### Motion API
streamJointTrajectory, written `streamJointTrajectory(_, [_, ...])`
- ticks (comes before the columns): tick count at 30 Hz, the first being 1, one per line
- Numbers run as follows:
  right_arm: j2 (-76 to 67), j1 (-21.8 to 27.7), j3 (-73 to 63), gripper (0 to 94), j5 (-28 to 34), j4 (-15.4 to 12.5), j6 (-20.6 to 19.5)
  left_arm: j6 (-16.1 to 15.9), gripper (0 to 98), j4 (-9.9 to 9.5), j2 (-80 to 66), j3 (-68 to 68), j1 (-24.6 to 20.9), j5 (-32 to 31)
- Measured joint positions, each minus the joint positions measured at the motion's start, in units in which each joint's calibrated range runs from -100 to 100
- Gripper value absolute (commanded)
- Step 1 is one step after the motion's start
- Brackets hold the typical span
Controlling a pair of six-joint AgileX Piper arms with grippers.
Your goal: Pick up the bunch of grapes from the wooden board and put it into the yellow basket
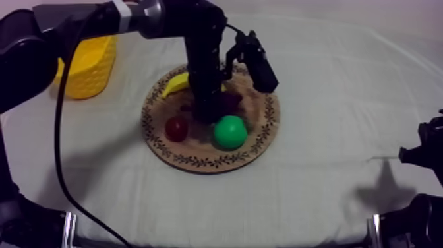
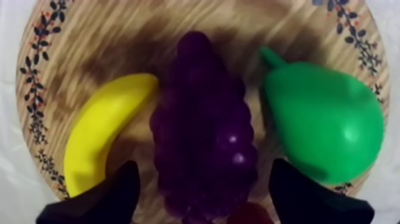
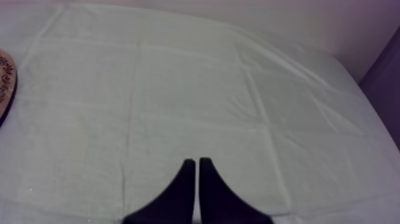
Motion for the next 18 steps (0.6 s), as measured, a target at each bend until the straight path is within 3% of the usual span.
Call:
streamJointTrajectory(8, [0.0,0.0,0.0,0.3,0.0,0.0,0.0,-0.2,77.2,0.43,3.2,-1.9,-0.3,0.0])
streamJointTrajectory(18, [0.0,0.0,0.0,0.3,0.1,0.0,0.0,1.5,50.3,0.75,5.7,-3.3,-0.7,0.3])
